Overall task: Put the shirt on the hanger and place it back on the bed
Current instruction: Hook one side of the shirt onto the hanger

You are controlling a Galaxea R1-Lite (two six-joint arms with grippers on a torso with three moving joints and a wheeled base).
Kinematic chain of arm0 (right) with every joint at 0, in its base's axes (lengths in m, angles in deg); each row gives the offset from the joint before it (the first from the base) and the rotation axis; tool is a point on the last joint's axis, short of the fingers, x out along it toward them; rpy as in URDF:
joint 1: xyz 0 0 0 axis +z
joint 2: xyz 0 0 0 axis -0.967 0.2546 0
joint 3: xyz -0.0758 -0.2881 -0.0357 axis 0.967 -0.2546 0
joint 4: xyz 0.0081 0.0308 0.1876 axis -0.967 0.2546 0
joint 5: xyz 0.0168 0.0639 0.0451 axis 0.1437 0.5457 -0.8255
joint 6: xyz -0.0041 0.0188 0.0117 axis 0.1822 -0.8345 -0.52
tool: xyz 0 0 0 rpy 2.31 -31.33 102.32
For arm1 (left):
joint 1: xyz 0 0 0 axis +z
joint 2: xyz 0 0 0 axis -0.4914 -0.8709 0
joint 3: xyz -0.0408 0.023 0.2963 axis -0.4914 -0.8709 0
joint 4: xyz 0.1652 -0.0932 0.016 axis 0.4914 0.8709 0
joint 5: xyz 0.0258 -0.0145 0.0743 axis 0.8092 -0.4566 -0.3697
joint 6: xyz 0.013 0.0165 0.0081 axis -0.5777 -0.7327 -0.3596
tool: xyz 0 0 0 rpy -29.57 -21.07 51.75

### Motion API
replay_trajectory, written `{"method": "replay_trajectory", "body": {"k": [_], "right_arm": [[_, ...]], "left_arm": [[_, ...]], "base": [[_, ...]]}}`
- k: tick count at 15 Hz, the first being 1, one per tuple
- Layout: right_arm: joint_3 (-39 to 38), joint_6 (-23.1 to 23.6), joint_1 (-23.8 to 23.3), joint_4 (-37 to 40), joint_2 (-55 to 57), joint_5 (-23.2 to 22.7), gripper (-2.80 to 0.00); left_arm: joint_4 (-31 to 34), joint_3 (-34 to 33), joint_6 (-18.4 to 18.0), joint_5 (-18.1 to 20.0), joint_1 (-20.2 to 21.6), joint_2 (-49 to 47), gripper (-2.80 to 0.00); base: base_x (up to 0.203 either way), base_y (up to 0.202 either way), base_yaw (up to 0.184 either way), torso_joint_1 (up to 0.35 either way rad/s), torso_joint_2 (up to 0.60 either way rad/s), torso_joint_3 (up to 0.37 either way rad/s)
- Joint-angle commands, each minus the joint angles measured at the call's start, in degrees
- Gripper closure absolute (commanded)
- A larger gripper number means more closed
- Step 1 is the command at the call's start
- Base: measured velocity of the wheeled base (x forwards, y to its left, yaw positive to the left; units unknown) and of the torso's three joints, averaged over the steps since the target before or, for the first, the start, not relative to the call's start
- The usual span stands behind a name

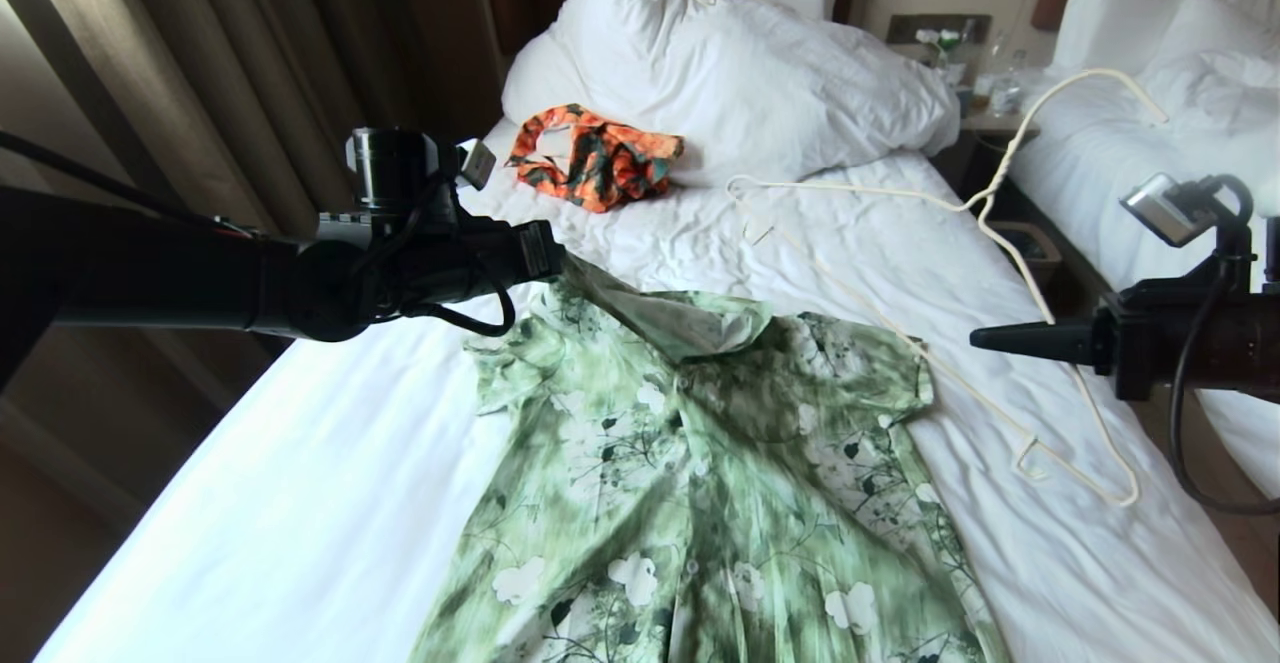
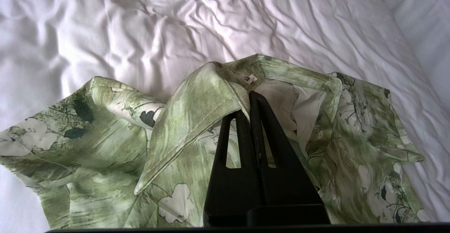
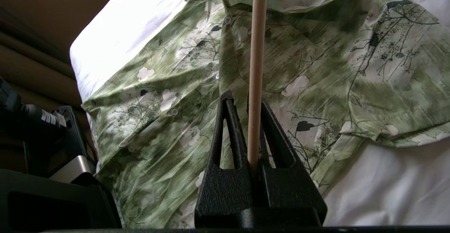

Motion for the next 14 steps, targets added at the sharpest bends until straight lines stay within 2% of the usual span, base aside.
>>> {"method": "replay_trajectory", "body": {"k": [1,6,8,14], "right_arm": [[0.0,2.6,0.2,3.9,-2.5,-0.3,0.00],[0.1,7.2,3.2,9.8,-2.6,-0.2,0.00],[1.6,7.3,4.6,9.9,-0.9,-0.2,0.00],[4.1,7.6,11.3,10.5,1.8,-0.3,0.00]], "left_arm": [[-0.1,0.3,0.0,0.0,0.2,0.2,0.00],[0.1,-0.1,0.0,0.0,-0.5,2.2,0.00],[0.4,-0.4,0.0,0.0,-2.3,4.1,0.00],[0.1,-7.2,-0.4,-2.9,-8.0,11.4,0.00]], "base": [[0.000,0.000,0.000,0.000,0.00,0.000],[0.000,0.000,0.000,0.000,0.00,0.000],[0.000,0.000,0.000,0.000,0.00,0.000],[0.000,0.000,0.000,0.000,0.00,0.000]]}}
